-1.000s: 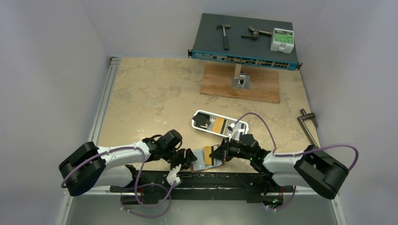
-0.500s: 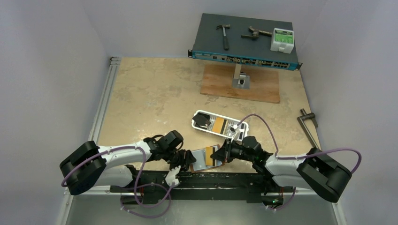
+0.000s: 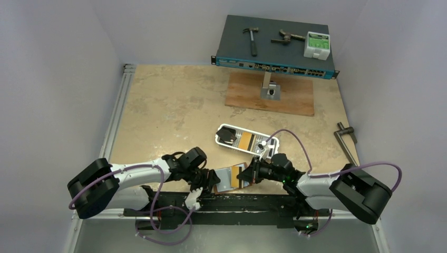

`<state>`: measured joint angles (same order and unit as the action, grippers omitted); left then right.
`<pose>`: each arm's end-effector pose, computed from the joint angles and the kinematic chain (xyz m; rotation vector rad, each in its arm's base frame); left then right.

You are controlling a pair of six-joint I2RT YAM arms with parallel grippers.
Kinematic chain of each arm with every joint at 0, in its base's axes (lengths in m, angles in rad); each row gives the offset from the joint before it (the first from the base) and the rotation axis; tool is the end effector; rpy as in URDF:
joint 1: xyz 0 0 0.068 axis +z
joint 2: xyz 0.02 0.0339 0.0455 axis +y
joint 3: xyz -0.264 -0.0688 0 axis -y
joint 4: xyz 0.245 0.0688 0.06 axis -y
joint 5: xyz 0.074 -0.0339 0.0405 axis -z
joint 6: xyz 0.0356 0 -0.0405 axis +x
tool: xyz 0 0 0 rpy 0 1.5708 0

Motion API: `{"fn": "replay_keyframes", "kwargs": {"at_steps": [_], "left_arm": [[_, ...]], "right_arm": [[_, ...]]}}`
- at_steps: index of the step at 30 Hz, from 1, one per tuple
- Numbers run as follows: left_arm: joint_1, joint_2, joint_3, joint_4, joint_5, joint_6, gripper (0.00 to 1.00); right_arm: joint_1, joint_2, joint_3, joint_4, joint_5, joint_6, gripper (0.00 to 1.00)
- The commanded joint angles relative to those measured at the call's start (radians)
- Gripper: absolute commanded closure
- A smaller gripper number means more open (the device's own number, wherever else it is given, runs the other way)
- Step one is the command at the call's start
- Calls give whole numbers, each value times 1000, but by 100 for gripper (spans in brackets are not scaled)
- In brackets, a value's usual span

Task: Put the credit cards into the card holder
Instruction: Insert the credit card into the card holder.

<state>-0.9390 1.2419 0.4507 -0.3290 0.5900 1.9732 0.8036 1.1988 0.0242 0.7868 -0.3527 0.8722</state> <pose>0.0990 -0.1688 0.1380 2.4476 0.1106 -0.3687 0.1115 0.1333 0.1160 -0.1890 2.2225 1.3698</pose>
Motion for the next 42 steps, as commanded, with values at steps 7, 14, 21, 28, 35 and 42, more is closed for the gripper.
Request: {"fn": "replay_keyframes", "kwargs": {"at_steps": [7, 14, 21, 28, 35, 42], "left_arm": [[-27, 39, -15, -85, -66, -20, 62], [-47, 46, -9, -72, -76, -40, 69], [-61, 33, -16, -80, -89, -59, 71], [-70, 19, -27, -79, -96, -61, 72], [-78, 5, -38, -61, -97, -76, 73], [-84, -4, -52, -34, -95, -89, 74]], "right_arm": [[-4, 62, -6, 113, 6, 28, 100], [-4, 140, -12, 200, -13, 60, 100], [-4, 96, 13, 3, -12, 26, 100], [-3, 0, 58, -236, 16, -4, 100], [2, 88, 85, -231, -6, -4, 100], [4, 126, 117, -242, -12, -18, 100]]}}
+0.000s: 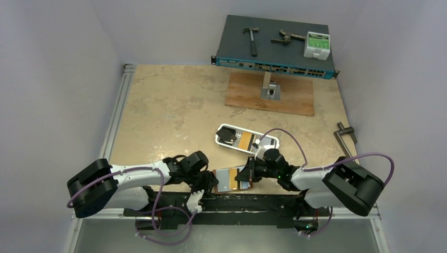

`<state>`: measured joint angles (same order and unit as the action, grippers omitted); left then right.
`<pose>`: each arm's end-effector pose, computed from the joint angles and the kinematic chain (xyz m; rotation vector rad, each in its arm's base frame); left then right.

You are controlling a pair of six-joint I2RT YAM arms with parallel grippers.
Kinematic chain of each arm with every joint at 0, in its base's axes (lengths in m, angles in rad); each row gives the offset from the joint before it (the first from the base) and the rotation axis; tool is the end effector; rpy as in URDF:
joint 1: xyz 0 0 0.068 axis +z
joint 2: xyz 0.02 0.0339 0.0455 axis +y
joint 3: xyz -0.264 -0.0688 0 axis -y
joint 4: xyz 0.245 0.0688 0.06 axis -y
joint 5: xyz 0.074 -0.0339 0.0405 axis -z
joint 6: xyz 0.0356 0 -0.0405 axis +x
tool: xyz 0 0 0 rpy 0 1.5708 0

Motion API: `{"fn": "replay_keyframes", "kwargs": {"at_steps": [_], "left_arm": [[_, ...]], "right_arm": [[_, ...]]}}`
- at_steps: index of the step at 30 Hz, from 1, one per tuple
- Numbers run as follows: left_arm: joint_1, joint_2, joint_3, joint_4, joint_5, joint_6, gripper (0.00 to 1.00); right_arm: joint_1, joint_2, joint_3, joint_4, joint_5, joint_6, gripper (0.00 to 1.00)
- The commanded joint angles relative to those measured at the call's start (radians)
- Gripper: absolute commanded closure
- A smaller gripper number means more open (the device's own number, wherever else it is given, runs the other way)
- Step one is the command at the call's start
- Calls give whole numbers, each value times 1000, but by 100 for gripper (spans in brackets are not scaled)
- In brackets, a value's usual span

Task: Put the credit cards into the card holder
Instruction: Insert the credit card into the card holder.

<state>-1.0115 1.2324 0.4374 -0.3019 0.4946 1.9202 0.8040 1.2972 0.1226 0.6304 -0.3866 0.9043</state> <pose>0.0891 -0.1741 0.1359 2.4929 0.1099 -0.3011 0.1222 0.1462 0.1094 -0.1443 2.4125 1.3299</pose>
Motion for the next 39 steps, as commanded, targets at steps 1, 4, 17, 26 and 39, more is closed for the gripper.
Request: {"fn": "replay_keyframes", "kwargs": {"at_steps": [1, 4, 17, 26, 39], "left_arm": [[-12, 4, -40, -58, 1, -38, 74], [-14, 4, -44, -51, 5, -37, 74], [-19, -16, -62, -51, -7, -41, 76], [-21, -28, -69, -57, -8, -39, 79], [-30, -32, -68, -48, -12, -59, 81]], "right_arm": [[4, 31, 23, -93, 20, -53, 100], [4, 42, 28, -104, 14, -54, 100], [39, 32, 50, -218, 20, -19, 97], [44, -19, 39, -283, 42, 5, 95], [73, -114, 33, -353, 146, 76, 93]]}}
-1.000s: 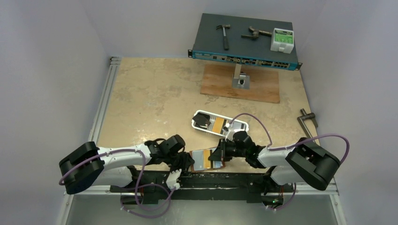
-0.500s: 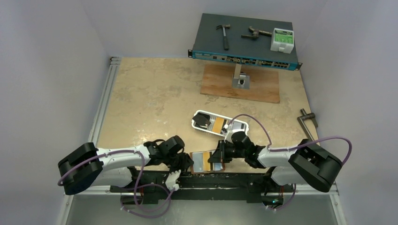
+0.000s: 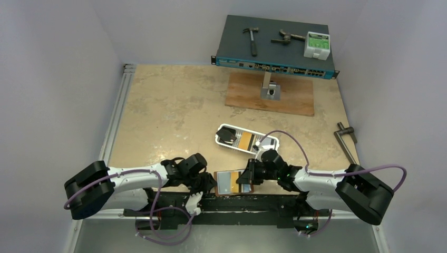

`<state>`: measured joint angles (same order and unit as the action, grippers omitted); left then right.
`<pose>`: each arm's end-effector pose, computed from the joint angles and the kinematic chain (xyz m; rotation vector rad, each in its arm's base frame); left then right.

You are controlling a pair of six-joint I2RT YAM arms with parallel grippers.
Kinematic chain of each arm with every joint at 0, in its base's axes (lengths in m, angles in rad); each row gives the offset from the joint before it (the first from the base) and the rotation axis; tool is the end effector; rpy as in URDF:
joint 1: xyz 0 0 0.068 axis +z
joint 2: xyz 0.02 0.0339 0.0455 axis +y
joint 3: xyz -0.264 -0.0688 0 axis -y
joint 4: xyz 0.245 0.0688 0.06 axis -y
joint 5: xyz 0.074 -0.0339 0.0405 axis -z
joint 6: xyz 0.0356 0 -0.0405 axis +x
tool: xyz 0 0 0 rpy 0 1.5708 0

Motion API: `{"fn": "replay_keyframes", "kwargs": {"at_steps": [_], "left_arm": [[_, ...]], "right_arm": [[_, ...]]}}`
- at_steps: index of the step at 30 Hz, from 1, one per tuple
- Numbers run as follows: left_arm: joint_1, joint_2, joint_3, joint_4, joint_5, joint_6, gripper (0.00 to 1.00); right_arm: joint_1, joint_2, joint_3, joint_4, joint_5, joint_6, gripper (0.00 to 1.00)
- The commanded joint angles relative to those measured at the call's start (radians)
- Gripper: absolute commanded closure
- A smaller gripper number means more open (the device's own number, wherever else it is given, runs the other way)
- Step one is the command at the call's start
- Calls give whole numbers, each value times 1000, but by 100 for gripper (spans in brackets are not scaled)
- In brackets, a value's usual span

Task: Put the credit cards into the card holder
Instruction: Insert the credit card into the card holder.

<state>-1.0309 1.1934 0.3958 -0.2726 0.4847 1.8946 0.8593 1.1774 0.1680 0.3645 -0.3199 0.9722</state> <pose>0.0821 -0.1693 0.1329 2.4797 0.1115 -0.2911 0.1131 0.1483 0.1171 -0.0607 2.5373 1.2500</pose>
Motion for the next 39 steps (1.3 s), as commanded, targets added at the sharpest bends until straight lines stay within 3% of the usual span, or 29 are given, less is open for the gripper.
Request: {"fn": "replay_keyframes", "kwargs": {"at_steps": [1, 15, 24, 28, 35, 38, 39], "left_arm": [[-11, 6, -27, -79, -2, -36, 81], [-19, 5, -26, -62, -2, -36, 83], [-21, -5, -32, -60, -3, -45, 84], [-21, -11, -35, -62, -3, -47, 85], [-21, -19, -38, -61, -12, -71, 86], [-21, -20, -37, -59, -19, -96, 86], [-21, -22, -37, -57, -22, -103, 86]], "right_arm": [[22, 10, -13, -80, 79, 12, 93], [48, 67, 0, -45, 61, 17, 92], [49, 145, 40, -41, 37, -25, 85], [50, 131, 82, -128, 68, -62, 78], [72, 56, 169, -353, 142, -118, 54], [103, 71, 214, -424, 175, -132, 25], [123, 82, 231, -441, 187, -135, 7]]}}
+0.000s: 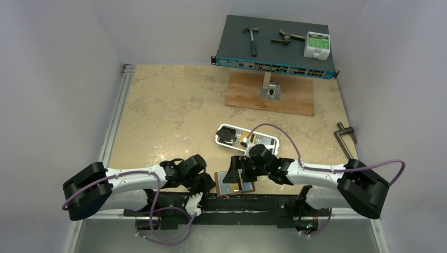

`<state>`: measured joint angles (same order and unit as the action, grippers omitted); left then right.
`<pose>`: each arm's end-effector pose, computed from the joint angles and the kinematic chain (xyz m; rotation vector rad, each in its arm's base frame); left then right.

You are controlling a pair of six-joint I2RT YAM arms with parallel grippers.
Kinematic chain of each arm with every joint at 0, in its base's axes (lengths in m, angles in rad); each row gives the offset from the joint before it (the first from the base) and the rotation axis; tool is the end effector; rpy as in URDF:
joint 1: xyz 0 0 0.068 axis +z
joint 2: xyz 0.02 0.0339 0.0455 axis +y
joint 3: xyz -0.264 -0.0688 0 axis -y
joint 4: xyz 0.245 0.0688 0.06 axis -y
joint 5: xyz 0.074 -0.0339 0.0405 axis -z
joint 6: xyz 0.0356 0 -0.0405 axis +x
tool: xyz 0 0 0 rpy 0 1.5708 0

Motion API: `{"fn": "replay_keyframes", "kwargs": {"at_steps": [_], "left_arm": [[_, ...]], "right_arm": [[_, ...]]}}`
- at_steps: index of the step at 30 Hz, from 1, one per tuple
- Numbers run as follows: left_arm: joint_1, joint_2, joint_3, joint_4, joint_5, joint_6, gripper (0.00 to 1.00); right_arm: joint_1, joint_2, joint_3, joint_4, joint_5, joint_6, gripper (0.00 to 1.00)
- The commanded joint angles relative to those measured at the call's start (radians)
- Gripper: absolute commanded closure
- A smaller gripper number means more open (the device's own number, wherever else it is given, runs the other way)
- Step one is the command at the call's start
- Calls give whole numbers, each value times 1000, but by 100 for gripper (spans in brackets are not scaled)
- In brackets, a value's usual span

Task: Put the credit cards into the card holder
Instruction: Insert the credit card into the card holder.

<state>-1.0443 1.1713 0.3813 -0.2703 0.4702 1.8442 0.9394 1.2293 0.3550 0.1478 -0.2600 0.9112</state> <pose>0.0785 -0.1672 0.1327 2.4804 0.1593 -0.2952 0.1200 0.1796 0.1408 -0.1892 2.5963 1.1368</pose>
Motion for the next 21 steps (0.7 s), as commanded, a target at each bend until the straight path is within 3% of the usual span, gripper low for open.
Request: {"fn": "replay_keyframes", "kwargs": {"at_steps": [1, 16, 21], "left_arm": [[-8, 0, -22, -59, -10, -57, 86], [-8, -20, -34, -34, -15, -84, 88], [-8, -30, -32, -19, -24, -101, 90]], "right_arm": [[55, 42, 62, -237, 136, -75, 2], [117, 51, 195, -459, 245, -94, 1], [138, 29, 186, -412, 214, -67, 1]]}}
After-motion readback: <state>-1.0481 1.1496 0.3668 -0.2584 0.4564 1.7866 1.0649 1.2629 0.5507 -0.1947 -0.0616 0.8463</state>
